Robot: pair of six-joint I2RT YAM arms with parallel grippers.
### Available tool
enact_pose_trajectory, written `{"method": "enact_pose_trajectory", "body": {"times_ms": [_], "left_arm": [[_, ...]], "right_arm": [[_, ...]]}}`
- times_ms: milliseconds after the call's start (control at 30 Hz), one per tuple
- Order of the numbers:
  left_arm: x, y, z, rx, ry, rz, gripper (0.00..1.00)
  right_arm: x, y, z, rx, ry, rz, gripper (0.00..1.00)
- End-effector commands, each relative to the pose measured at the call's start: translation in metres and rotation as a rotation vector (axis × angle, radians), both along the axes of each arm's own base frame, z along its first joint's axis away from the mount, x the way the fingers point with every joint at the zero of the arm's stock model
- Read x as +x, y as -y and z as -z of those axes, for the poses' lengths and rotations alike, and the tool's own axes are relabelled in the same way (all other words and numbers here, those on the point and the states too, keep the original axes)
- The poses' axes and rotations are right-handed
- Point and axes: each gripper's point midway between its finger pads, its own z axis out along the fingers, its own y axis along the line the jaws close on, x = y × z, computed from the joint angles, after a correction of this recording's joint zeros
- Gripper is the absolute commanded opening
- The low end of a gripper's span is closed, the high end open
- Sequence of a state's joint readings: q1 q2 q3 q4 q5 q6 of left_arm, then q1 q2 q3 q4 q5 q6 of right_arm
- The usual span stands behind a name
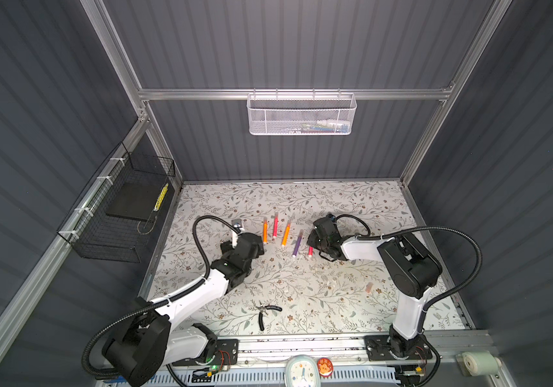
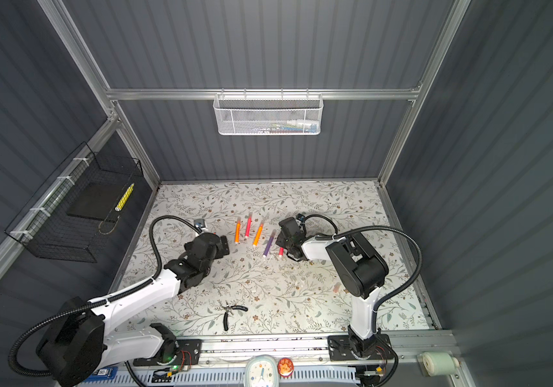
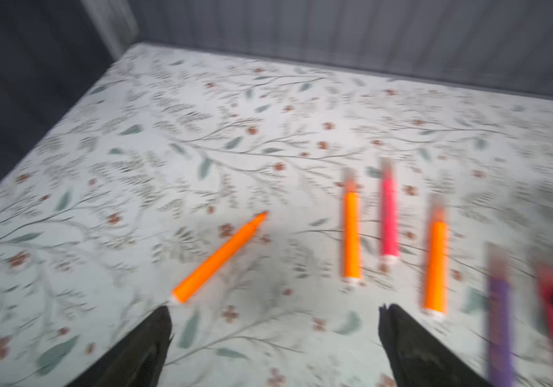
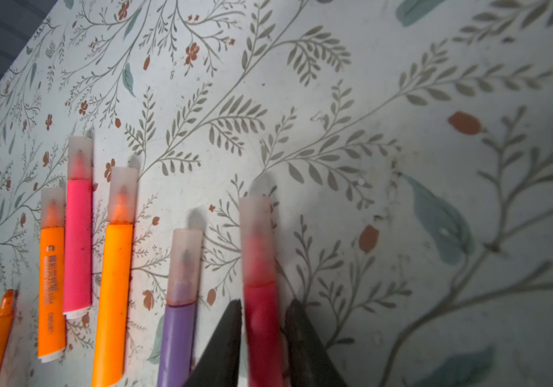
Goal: Insert the pens into the pen caps
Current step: 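Release the capped pink marker on the table and raise the left gripper, then grasp the uncapped orange marker with the left gripper and lift it upright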
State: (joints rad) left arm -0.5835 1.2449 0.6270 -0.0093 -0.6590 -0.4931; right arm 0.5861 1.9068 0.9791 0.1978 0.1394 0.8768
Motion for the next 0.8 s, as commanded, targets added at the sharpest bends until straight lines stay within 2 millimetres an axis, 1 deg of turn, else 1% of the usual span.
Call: {"method": "enact_pose_trajectory", "body": {"times_ms": [0, 100, 200, 300, 400, 467, 500, 633, 700, 767], "left_arm": [[-0.013, -0.025, 0.041, 0.069, -0.152, -0.067, 0.99], [0.000, -0.024, 0.052, 0.102, -0.246, -0.082, 0.99], [0.011, -0.029, 0.067, 0.102, -0.318, -0.106, 0.99], [0.017, -0.039, 0.079, 0.086, -0.386, -0.133, 0.99], [0.023, -0.048, 0.082, 0.086, -0.413, -0.151, 0.99], [0.029, -0.050, 0.085, 0.094, -0.440, -0.147, 0.99], [0.030, -0.048, 0.090, 0.089, -0.462, -0.137, 0.98], [0.035, -0.040, 0.108, 0.071, -0.546, -0.089, 0.92], [0.035, -0.041, 0.113, 0.071, -0.570, -0.095, 0.88], [0.034, -0.038, 0.117, 0.062, -0.589, -0.081, 0.83]], "right_arm": [[-0.012, 0.010, 0.018, -0.069, -0.073, 0.007, 0.34], [-0.012, 0.008, 0.019, -0.056, -0.083, 0.006, 0.36], [-0.013, 0.007, 0.020, -0.050, -0.089, 0.008, 0.38], [-0.015, 0.008, 0.014, -0.039, -0.080, 0.008, 0.45], [-0.017, 0.008, 0.003, -0.031, -0.061, 0.001, 0.52], [-0.018, 0.008, -0.006, -0.022, -0.047, -0.004, 0.54], [-0.019, 0.009, -0.009, -0.020, -0.041, -0.006, 0.55], [-0.026, 0.017, -0.029, -0.010, 0.000, 0.001, 0.62], [-0.030, 0.019, -0.040, -0.009, 0.028, -0.002, 0.65], [-0.032, 0.023, -0.050, -0.014, 0.049, 0.001, 0.67]]}}
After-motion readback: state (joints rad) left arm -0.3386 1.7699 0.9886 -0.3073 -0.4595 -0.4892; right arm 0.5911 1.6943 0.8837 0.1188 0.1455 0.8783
